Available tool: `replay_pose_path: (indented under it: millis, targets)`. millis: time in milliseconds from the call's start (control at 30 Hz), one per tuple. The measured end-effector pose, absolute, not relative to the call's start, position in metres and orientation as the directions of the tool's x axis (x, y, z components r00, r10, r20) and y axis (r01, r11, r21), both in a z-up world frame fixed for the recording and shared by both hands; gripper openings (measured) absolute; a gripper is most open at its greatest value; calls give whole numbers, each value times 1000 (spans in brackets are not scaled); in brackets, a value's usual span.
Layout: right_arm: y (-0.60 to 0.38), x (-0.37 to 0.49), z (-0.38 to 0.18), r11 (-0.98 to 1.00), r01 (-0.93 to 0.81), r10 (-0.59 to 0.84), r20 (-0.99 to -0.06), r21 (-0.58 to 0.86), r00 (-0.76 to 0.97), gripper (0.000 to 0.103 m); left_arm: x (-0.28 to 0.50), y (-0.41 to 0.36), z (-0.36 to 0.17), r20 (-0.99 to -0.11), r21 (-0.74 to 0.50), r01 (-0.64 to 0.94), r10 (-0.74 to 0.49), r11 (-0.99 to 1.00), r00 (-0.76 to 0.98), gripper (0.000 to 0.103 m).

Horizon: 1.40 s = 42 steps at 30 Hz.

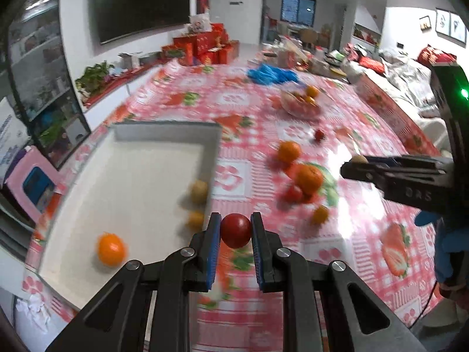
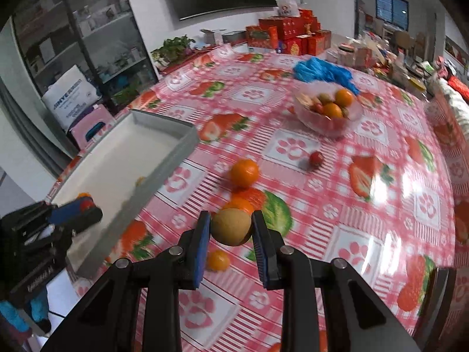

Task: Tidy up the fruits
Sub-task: 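Carry kiwi and red tomato into the white tray and open both grippers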

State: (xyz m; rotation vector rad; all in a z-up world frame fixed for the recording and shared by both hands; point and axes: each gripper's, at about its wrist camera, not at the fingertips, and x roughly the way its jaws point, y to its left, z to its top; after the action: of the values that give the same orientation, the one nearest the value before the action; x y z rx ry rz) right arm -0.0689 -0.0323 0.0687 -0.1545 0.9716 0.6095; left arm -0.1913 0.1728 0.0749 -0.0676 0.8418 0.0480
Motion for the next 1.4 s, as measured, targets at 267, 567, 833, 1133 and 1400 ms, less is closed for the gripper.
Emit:
replay_pose_path:
  millis: [267,567,833,1133,1400]
  targets:
    - [24,-70,84,774,-624,432,-809,105,399,31,-187,221,82,-724,-6,-143,94,990,684,21]
    - [85,-69,76,726,-682,428,-836,90,345,31,-177,252,67,-722,13,-187,138,982,678,21]
    - [127,-64,56,701,-705,416,-863,105,285,31,-169,277,57,-730,-12,-214,138,977,669,21]
    - [157,-60,33,688,-717,395,-888,116,234,31,-161,295,42,-751,-24,-226,132,974,647,21]
    - [159,-56,26,698,-707,375,-899,114,225,41,-158,299,31,-776,-1,-247,155,969,611,61]
